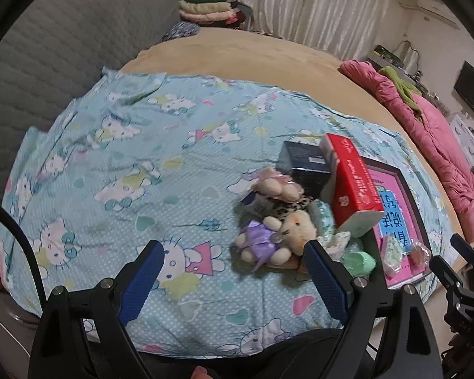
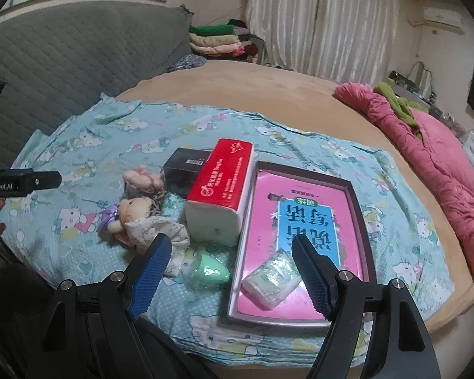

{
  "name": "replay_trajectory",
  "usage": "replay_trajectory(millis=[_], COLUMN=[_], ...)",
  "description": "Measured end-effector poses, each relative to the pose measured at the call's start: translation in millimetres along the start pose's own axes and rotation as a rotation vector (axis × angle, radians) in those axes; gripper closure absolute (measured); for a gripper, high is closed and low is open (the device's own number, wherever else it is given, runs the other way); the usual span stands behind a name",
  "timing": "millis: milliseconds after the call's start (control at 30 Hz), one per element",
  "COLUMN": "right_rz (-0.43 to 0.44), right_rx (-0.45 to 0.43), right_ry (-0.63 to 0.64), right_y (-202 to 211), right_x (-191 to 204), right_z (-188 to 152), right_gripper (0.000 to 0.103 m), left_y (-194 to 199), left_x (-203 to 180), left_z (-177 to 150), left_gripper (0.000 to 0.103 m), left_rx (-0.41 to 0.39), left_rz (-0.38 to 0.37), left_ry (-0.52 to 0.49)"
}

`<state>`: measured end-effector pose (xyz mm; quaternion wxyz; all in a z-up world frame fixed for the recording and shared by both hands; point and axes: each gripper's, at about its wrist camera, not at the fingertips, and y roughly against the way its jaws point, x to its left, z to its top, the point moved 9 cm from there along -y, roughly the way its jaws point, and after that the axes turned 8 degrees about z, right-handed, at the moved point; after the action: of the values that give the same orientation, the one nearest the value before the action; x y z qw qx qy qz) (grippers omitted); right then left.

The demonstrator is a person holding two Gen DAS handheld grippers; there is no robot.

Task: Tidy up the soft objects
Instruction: 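Grasp the purple-bow teddy bear with left tool while right grasps green sponge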

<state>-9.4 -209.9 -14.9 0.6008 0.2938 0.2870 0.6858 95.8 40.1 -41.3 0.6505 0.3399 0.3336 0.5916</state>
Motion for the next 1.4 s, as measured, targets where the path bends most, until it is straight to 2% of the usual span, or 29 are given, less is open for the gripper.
replay_trajectory(millis=[133, 300, 400, 533, 600, 933, 1200, 1400], right_rz=[0.012, 0.026, 0.031, 0.032, 0.032, 0.046, 0.068, 0.012], right_rx=[0.016, 0.050, 0.070, 0.096, 0.103, 0.157, 0.247, 0.304], right_ry=[0.017, 0.026, 0.021, 0.013, 0.006, -0.016, 0.109, 0.279], right_y=[-7, -21, -28, -38, -41, -65, -93, -118], right_x=[5, 6, 5, 1, -2, -8, 6, 17], right_z=[-5, -16, -23, -30, -32, -43, -56, -67], right_gripper=[0.023, 0.023, 0.023, 0.023, 0.023, 0.023, 0.023, 0.023], left_y=[-12, -24, -37, -59, -68, -105, -122, -131], left_x=[8, -4, -15, -26, -29, -49, -68, -74], left_z=[-6, -12, -16, -25, -28, -29, -24, -19], left_gripper=[0.013, 0.012, 0.012, 0.012, 0.012, 0.012, 0.012, 0.012], left_rx=[0.015, -0.006, 0.006, 0.062, 0.072, 0.087, 0.084, 0.086], left_rz=[0.006, 0.009, -0.014, -0.094, -0.111, -0.117, -0.138, -0.170], left_ry=[0.006, -0.070, -0.099, -0.113, -0.134, -0.292, -0.352, -0.350])
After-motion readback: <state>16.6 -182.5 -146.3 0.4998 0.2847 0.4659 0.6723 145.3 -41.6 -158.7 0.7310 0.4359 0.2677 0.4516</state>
